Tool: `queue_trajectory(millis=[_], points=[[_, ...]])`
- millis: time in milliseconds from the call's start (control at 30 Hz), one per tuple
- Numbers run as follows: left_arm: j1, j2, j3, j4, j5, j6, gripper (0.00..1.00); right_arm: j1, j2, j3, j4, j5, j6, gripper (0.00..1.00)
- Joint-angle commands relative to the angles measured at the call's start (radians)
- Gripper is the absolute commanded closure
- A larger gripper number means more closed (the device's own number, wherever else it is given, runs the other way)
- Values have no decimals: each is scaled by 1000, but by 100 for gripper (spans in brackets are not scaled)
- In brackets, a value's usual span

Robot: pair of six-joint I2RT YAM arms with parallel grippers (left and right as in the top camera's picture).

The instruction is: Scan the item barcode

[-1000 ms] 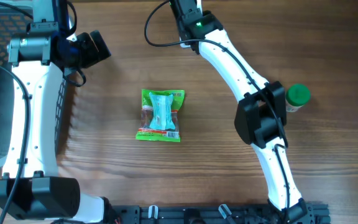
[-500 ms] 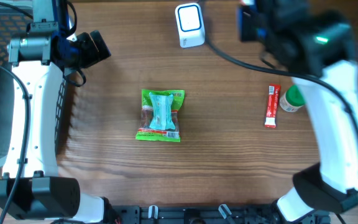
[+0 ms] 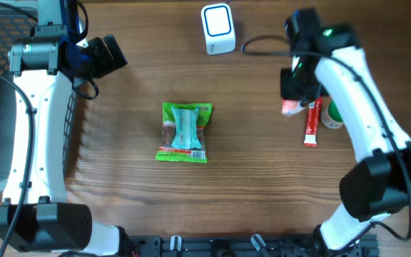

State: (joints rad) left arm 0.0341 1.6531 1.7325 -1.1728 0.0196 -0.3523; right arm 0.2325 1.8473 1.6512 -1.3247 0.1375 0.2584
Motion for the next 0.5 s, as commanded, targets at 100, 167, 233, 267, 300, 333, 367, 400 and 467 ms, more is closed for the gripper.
queue_trajectory(millis=[100, 167, 233, 267, 300, 333, 367, 400, 467], points=[[3, 0, -2, 1, -6, 16, 0, -2, 6, -347, 257, 66, 4, 84], [3, 0, -2, 1, -6, 16, 0, -2, 6, -378, 293, 96, 5, 67], [3, 0, -2, 1, -6, 16, 0, -2, 6, -377, 300, 116, 4, 60], [3, 0, -2, 1, -6, 16, 0, -2, 6, -364, 294, 117, 3, 53], [3, 0, -2, 1, -6, 16, 0, -2, 5, -353, 285, 116, 4, 47], [3, 0, -3, 1, -6, 16, 0, -2, 5, -340, 273, 112, 4, 45], [3, 0, -3, 1, -6, 16, 0, -2, 5, -322, 260, 100, 4, 44], [3, 0, -3, 1, -6, 16, 0, -2, 5, -306, 250, 77, 3, 45], [3, 0, -3, 1, -6, 16, 0, -2, 4, -281, 243, -7, 3, 47]])
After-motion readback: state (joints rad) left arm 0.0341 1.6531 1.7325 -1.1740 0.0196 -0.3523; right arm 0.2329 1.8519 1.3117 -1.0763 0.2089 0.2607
